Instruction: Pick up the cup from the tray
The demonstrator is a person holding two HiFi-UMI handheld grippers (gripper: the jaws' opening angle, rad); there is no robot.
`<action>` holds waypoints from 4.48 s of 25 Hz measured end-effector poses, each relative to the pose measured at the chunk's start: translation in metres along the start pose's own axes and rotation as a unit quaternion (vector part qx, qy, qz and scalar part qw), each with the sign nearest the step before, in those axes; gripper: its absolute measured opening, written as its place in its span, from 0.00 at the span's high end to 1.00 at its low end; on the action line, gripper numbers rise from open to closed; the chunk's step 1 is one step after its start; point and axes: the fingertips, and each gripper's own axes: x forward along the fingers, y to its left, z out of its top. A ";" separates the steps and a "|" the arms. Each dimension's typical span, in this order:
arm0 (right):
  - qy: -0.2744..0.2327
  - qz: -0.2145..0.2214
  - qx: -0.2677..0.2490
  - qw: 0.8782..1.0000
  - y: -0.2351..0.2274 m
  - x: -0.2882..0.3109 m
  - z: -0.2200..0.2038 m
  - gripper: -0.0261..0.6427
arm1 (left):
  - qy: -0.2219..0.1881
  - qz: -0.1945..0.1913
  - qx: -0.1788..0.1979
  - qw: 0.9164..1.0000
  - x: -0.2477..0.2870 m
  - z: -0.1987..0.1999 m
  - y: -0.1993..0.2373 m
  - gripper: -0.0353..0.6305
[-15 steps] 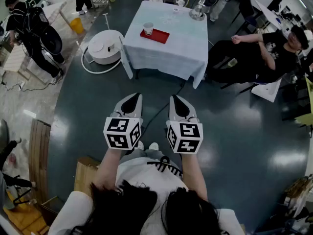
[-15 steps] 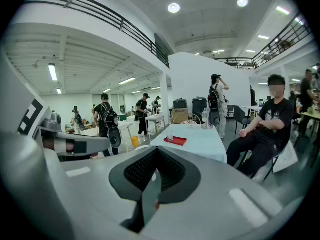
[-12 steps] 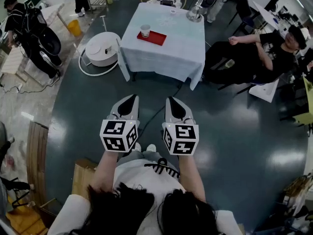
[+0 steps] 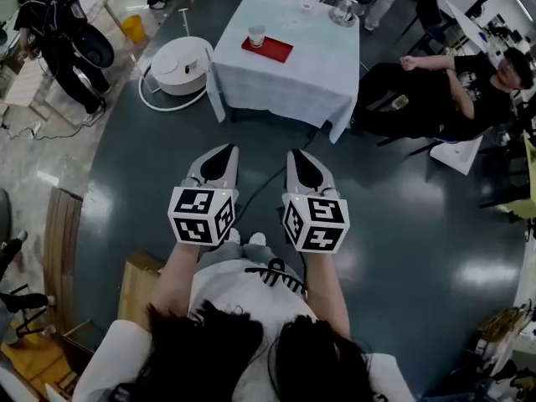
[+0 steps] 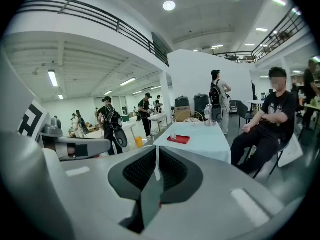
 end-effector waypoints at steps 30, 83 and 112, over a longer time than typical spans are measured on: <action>-0.041 0.061 -0.005 0.997 -0.051 0.013 0.021 0.69 | -0.006 0.046 0.024 0.999 0.047 0.006 0.003 0.95; -0.010 0.042 -0.054 0.998 -0.071 0.404 0.159 0.38 | 0.071 -0.029 0.082 0.994 0.374 0.152 0.220 0.95; 0.069 0.112 -0.098 0.986 -0.094 0.577 0.105 0.20 | 0.143 0.050 0.016 0.988 0.500 0.117 0.285 0.95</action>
